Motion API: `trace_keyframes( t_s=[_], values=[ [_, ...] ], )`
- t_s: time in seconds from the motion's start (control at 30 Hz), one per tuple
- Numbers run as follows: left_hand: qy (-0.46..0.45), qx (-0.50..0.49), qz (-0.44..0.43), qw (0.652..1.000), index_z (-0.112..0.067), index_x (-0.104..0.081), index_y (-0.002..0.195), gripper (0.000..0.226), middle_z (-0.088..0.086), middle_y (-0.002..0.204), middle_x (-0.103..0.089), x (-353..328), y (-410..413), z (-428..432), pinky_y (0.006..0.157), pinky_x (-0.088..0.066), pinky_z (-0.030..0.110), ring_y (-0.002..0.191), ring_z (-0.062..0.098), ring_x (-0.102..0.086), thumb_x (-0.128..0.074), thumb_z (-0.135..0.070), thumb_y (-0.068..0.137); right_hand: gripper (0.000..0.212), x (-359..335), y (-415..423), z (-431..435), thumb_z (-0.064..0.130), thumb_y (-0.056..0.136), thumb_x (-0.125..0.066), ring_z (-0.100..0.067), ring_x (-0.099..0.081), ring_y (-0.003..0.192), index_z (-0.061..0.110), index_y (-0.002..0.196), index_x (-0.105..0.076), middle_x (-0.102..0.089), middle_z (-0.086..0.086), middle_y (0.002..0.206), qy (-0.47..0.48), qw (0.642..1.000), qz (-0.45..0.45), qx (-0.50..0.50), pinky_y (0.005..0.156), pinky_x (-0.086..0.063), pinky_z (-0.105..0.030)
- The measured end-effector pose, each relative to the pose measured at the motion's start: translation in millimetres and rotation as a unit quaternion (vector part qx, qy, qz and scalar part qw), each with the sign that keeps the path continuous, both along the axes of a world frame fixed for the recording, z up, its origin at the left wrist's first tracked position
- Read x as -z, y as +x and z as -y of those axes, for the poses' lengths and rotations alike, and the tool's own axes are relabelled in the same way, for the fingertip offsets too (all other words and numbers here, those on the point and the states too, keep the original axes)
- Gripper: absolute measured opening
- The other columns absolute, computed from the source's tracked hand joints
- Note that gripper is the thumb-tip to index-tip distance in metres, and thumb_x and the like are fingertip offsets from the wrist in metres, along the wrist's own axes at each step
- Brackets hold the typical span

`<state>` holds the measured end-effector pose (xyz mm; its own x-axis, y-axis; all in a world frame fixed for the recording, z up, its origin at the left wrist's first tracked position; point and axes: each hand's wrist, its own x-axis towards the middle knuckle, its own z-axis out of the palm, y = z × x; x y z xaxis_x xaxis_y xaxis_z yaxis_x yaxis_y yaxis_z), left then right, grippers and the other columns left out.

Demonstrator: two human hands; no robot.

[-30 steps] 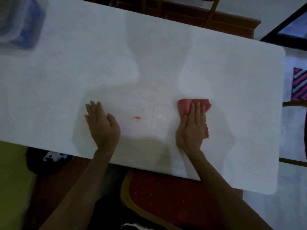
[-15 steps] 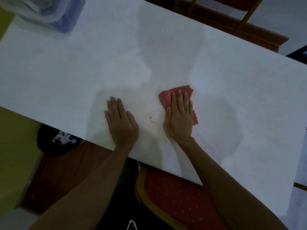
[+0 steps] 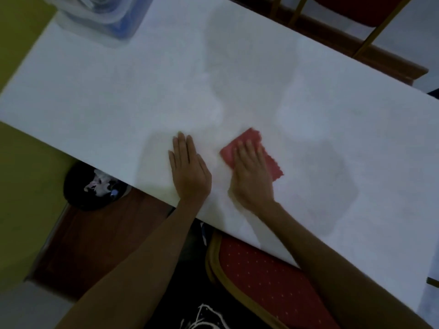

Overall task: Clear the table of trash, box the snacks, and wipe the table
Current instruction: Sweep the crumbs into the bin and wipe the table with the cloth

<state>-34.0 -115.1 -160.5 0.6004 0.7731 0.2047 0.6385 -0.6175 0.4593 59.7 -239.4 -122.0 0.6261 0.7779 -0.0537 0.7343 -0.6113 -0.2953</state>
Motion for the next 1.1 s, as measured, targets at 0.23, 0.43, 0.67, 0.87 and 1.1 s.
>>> trace_keyframes(
  t_s=[0.23,0.43,0.67,0.87,1.1],
  values=[
    [0.013,-0.037,0.016,0.999,0.005,-0.035,0.149,0.049,0.019,0.157,-0.034,7,-42,-35,0.121,-0.025,0.049,0.149,0.03,-0.027,-0.038,-0.009,0.102,0.047,-2,-22,17,0.024,0.085,-0.047,-0.031,-0.046,0.138,0.005,0.124,-0.066,-0.056,-0.016,0.143,0.01,0.95,-0.111,-0.293,0.117,-0.034,-0.046],
    [-0.034,-0.068,-0.005,0.997,0.003,-0.031,0.151,0.054,0.02,0.159,-0.028,2,-19,-23,0.124,-0.016,0.046,0.15,0.033,-0.021,-0.037,-0.008,0.099,0.023,4,60,-27,0.004,0.079,-0.06,-0.032,-0.055,0.105,0.005,0.102,-0.064,-0.06,-0.014,0.116,0.057,0.991,-0.005,-0.121,0.091,-0.049,-0.044],
    [-0.086,-0.056,0.035,0.994,-0.001,-0.03,0.152,0.059,0.018,0.16,-0.028,-7,13,4,0.125,-0.009,0.043,0.151,0.03,-0.019,-0.035,-0.003,0.093,0.028,4,-21,0,0.007,0.096,-0.054,-0.028,-0.046,0.135,0.004,0.121,-0.065,-0.057,-0.014,0.139,0.078,0.994,-0.072,-0.039,0.118,-0.035,-0.047],
    [-0.122,0.039,0.017,0.992,-0.002,-0.025,0.154,0.058,0.015,0.163,-0.021,-16,39,42,0.126,-0.006,0.041,0.153,0.026,-0.013,-0.037,-0.006,0.097,0.061,9,47,121,-0.011,0.086,-0.05,-0.034,-0.029,0.149,-0.002,0.146,-0.045,-0.038,-0.021,0.156,0.049,0.985,0.003,0.168,0.12,-0.028,-0.051],
    [-0.14,0.258,-0.013,0.956,-0.001,-0.03,0.152,0.052,0.014,0.162,-0.025,-25,56,132,0.125,-0.01,0.043,0.153,0.023,-0.015,-0.031,-0.016,0.102,0.052,-16,13,141,0.004,0.078,-0.075,-0.034,-0.047,0.137,0.004,0.129,-0.064,-0.057,-0.016,0.142,-0.015,0.988,-0.027,0.15,0.113,-0.039,-0.051]
  ],
)
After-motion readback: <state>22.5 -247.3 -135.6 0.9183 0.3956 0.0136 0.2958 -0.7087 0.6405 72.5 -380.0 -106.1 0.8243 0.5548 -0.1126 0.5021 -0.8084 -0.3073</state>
